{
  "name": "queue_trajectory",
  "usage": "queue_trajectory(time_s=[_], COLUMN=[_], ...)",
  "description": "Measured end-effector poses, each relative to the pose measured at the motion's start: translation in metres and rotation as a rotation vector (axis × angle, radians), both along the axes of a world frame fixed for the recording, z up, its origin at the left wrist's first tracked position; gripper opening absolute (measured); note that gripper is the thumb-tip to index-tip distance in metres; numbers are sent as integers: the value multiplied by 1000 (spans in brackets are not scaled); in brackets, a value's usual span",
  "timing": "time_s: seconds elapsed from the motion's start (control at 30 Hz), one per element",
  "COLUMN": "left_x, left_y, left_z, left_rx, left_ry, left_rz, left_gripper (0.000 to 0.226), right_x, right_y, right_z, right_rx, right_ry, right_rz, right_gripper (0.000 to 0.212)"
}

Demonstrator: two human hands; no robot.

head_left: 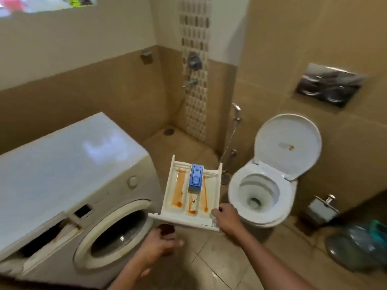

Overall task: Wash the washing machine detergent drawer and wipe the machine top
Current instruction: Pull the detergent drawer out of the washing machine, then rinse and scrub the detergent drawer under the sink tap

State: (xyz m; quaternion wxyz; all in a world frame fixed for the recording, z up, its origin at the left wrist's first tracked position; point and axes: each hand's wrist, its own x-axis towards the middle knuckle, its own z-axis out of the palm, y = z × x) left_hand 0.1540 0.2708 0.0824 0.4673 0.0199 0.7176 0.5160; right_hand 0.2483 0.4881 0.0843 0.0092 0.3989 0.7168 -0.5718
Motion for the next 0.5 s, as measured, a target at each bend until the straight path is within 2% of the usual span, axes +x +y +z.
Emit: queue_trajectory(time_s=[0.1, 0.2, 0.37, 0.5], left_x=[-19, -30, -10, 58], left_y=[31, 73, 162, 238], left_z=[-21, -39, -48, -17], left_rx=[-135, -172, -58, 71], left_ry=[151, 223, 230, 167], left_rz=[-57, -202, -315, -398], left_gripper=[30, 27, 15, 30], right_x=[31, 74, 161, 245], right_y=[29, 54, 87, 114], right_z=[9, 12, 18, 28], right_rx=[41, 38, 4, -1], right_ry=[-34, -44, -30, 1], right_rz=[-129, -269, -523, -688], right_gripper=[20, 19, 19, 18])
